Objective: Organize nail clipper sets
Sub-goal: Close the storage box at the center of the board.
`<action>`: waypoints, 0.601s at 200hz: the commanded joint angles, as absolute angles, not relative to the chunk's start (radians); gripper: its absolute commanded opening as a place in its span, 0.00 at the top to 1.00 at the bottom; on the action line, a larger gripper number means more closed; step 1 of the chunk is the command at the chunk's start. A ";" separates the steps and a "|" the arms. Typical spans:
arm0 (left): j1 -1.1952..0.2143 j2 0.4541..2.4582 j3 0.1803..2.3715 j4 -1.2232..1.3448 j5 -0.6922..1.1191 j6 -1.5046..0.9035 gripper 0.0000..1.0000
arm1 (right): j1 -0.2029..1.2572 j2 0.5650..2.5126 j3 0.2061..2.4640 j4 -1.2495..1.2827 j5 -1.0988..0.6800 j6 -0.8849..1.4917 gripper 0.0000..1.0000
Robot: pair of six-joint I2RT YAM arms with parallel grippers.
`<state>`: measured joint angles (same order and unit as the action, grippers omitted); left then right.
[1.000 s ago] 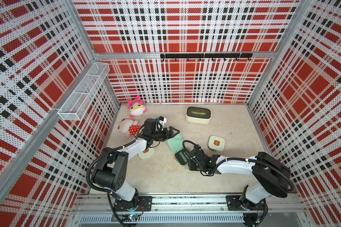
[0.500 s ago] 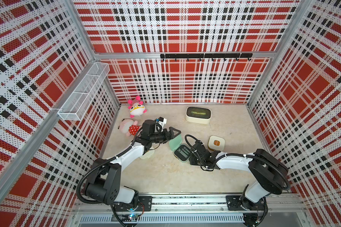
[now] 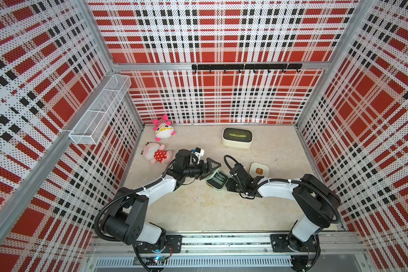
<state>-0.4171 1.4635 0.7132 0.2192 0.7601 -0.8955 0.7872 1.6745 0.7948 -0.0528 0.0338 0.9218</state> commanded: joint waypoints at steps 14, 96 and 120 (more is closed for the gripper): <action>-0.454 1.509 0.697 0.285 0.738 -0.923 0.04 | 0.766 1.612 0.771 -0.074 0.064 0.926 0.60; -0.496 1.658 0.707 0.310 0.635 -0.898 0.07 | 0.770 1.433 0.703 -0.147 0.095 0.985 0.57; -0.505 1.690 0.715 0.290 0.588 -0.876 0.08 | 0.792 1.460 0.734 -0.130 0.077 1.001 0.57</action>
